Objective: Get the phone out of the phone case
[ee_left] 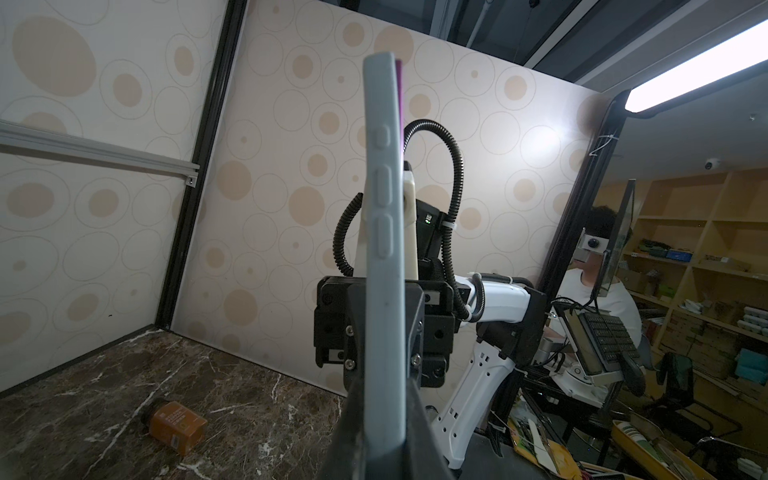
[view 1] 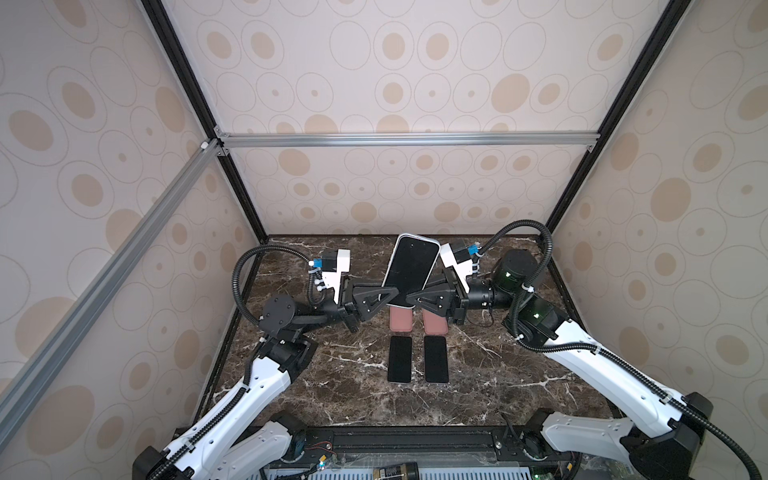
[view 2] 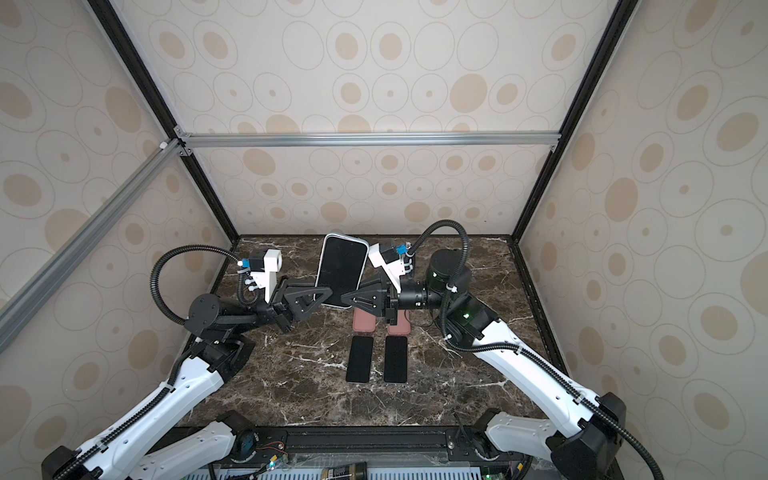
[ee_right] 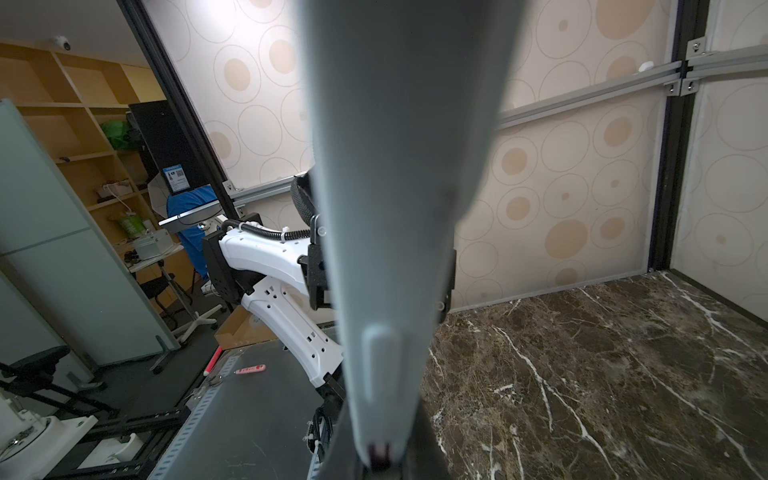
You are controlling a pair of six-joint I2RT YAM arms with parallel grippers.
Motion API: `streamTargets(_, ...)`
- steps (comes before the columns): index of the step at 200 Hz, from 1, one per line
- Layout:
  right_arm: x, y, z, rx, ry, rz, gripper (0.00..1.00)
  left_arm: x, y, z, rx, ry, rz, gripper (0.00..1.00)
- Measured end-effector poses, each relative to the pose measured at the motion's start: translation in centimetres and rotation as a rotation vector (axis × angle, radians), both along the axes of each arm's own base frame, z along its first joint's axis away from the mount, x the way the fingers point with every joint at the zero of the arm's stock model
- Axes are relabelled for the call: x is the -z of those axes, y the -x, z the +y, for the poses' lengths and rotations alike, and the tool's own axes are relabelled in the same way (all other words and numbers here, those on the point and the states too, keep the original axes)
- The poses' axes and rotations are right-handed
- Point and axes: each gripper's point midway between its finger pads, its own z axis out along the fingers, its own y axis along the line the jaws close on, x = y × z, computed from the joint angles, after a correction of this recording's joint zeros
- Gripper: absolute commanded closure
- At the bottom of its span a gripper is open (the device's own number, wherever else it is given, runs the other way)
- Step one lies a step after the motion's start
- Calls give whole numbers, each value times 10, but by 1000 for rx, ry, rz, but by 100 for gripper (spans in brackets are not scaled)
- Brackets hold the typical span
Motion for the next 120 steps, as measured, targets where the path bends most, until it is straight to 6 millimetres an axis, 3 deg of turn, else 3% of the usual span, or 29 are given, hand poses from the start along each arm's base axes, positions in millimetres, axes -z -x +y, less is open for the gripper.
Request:
streamTargets(17,4,-1,-2,27,9,-4,100,3,-5,1,-52,-32,-26,62)
streamTargets(51,9,-5,-12,120,48,-34,100,-14,-19,8,-203,-98,-123,45)
streamTargets(86,21,-11,-29,249,129,-66,100,-43,-19,13,-330,-151,-273,39)
streamTargets(120,30,-16,-43,355,195,-90,100,-45,-21,15,-450,-210,-361,37)
